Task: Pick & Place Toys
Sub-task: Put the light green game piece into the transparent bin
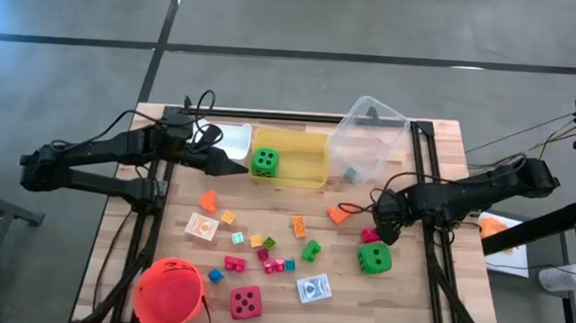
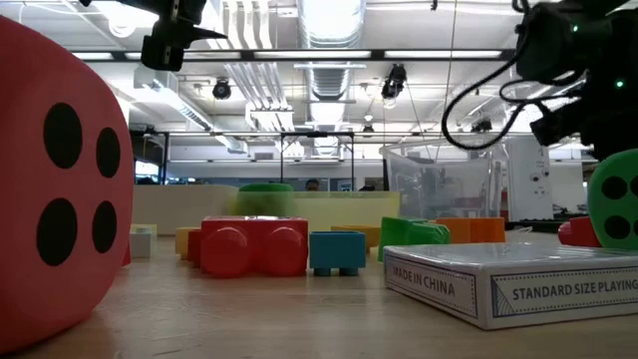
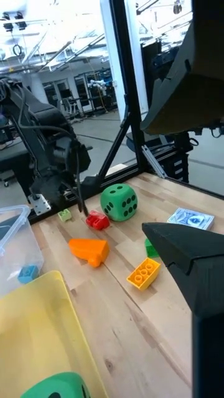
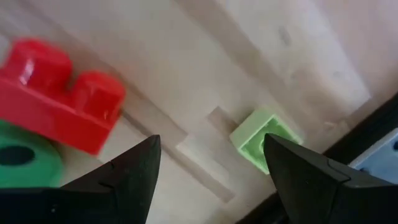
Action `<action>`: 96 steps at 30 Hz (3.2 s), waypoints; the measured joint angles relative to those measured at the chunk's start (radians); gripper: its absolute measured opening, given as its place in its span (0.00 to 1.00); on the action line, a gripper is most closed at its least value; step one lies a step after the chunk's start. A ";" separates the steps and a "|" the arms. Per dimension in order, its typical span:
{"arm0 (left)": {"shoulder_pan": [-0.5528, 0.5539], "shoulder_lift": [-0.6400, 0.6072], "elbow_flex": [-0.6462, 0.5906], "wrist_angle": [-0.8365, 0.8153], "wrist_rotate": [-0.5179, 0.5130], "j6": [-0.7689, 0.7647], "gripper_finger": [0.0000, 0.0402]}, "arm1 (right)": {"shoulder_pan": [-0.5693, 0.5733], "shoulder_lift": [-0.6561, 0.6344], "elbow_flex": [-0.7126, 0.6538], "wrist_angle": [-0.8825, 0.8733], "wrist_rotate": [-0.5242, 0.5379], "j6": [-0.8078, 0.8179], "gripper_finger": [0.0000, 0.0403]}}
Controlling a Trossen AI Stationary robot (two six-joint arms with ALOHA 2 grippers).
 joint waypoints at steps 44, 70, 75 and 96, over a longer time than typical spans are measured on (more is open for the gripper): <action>0.000 0.000 0.000 0.002 0.008 -0.001 0.58 | -0.144 0.488 0.267 -0.214 -0.045 -0.691 0.70; 0.000 0.000 0.000 0.002 0.010 -0.008 0.58 | -0.162 0.487 0.206 -0.223 -0.012 -0.732 0.70; 0.000 0.000 0.000 0.003 0.010 -0.011 0.58 | -0.162 0.487 0.199 -0.187 -0.012 -0.730 0.70; -0.001 0.000 0.000 0.006 0.010 -0.026 0.58 | -0.158 0.505 0.141 -0.163 -0.026 -0.709 0.70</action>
